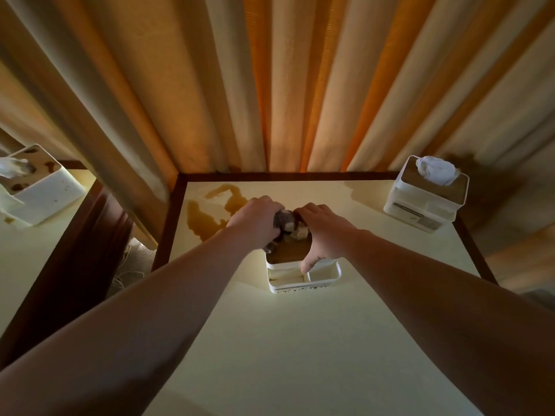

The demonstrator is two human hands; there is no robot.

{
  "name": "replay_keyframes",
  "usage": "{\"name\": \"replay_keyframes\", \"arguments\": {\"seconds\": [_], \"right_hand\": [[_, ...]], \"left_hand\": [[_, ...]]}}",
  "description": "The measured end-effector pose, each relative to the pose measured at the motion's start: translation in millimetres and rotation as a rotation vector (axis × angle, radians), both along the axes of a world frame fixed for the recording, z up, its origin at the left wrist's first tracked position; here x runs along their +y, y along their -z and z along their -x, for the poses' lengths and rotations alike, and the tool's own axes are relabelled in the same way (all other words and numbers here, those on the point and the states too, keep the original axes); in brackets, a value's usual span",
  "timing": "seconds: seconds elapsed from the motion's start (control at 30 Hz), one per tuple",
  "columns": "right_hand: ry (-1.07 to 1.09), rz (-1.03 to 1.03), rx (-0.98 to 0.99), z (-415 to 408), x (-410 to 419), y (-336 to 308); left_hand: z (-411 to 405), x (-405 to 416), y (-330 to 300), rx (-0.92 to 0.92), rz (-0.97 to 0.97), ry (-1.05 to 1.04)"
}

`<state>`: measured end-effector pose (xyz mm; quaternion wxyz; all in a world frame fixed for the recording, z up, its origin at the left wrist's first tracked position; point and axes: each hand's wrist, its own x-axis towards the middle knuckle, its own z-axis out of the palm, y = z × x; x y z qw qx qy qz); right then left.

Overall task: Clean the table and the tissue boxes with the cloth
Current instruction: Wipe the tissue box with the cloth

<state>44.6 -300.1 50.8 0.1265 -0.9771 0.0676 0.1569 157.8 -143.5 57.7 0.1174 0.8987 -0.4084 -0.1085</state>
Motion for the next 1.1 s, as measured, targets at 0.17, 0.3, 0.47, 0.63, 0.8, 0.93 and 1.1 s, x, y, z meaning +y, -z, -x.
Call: {"name": "replay_keyframes", "arguments": {"seconds": [0.17, 0.3, 0.47, 0.63, 0.8, 0.93, 1.1], "right_hand": [[0.007, -0.010, -0.019, 2, 0, 2], [0.021, -0.016, 0.004, 1, 1, -1], [0.036, -0.035, 0.063, -3, 4, -5], [0.030, -0.054, 0.034, 2, 4, -3], [0.021, -0.029, -0.004, 4, 3, -1], [0.037, -0.027, -0.032, 5, 5, 0], [0.045, -0.006, 0.006, 5, 10, -7]], "left_hand": [[-2, -4, -2, 0.009, -0.019, -0.002], [16, 17, 5, 0.019, 0.018, -0.020], [43, 38, 11, 0.046, 0.060, 0.047], [34, 31, 0, 0.100, 0.015, 0.028], [9, 9, -8, 0.089, -0.015, -0.003], [-2, 2, -8, 0.048, -0.012, 0.001], [17, 19, 0, 0.042, 0.035, -0.014]]}}
